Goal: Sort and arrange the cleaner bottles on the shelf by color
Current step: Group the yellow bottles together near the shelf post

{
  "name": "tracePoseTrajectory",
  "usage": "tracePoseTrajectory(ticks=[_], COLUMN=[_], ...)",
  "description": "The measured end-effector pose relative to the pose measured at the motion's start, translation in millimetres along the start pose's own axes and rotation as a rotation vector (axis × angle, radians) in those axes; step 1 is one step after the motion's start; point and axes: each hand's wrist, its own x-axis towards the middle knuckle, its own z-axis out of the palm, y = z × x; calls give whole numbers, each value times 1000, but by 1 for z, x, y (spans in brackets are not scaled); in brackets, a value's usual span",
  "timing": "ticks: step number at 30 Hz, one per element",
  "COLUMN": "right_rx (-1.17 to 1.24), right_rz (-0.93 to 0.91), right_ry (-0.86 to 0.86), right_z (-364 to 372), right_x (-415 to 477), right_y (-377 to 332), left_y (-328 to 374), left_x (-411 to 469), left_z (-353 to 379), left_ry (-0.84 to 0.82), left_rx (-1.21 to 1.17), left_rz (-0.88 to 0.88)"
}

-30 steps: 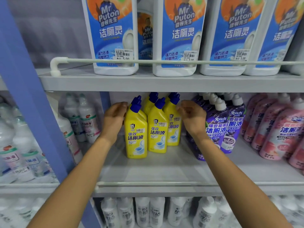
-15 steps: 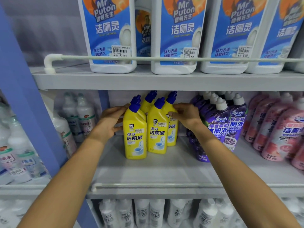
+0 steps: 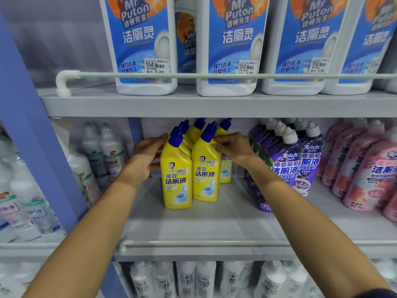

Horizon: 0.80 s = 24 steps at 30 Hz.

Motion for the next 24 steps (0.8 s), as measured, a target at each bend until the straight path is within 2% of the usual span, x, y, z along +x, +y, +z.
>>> tracePoseTrajectory(ticks=[4,9,16,24], right_rx=[19,184,-56,-20], right_rz=[12,77,-55,-108], right_ry=[-9,87,170,158], right_z=[0,11,38,39], right_x=[-4,-29,-62,-59], right_y=[-2,-7,3,9], left_y=[-4,-18,-33,-35], left_x=[7,16,14,21], left_z=[6,3,13,7], left_ry=[-21,-99,-287,-255], left_rx=[-19,-94,-217,-159], left_rz=[-26,-34,-67,-19])
